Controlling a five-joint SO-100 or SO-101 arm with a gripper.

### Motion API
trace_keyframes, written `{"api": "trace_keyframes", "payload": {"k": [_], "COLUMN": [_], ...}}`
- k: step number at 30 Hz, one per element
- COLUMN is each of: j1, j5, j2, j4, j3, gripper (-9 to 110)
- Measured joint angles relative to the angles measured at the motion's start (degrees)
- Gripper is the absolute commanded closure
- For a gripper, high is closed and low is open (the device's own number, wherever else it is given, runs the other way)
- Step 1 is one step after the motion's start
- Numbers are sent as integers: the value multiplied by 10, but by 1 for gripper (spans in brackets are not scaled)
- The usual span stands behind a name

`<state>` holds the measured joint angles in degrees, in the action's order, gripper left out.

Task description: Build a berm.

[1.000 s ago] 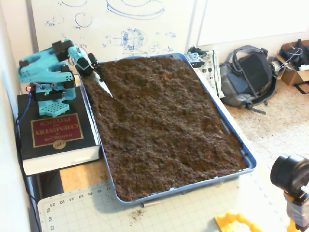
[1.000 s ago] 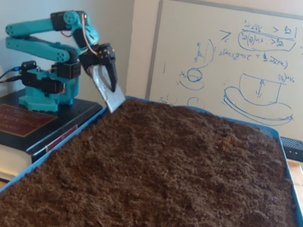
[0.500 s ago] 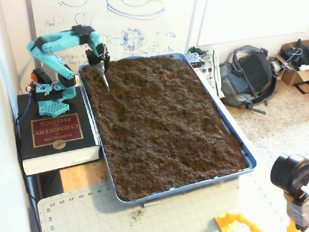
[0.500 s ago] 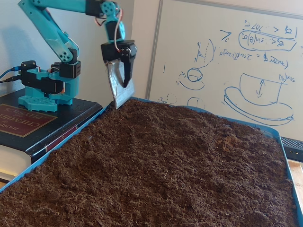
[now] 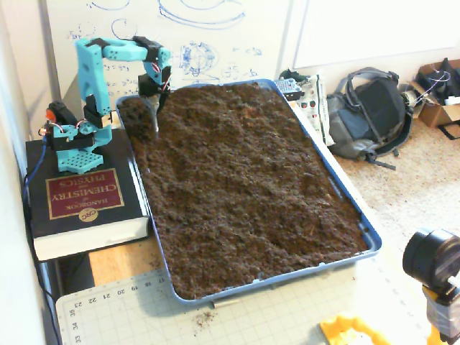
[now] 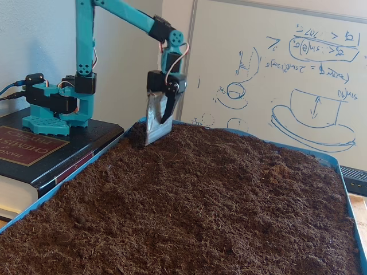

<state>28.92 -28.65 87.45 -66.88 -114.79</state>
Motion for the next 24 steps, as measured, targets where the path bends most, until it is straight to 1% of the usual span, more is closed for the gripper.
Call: {"api": "trace_keyframes", "payload": {"k": [6, 13, 24], "j1": [16, 14, -27], "j5": [-5, -5, -2], "j2": [-96, -133, -245], "j4": [3, 3, -5], "j3": [25, 60, 181], "gripper": [101, 101, 101]}}
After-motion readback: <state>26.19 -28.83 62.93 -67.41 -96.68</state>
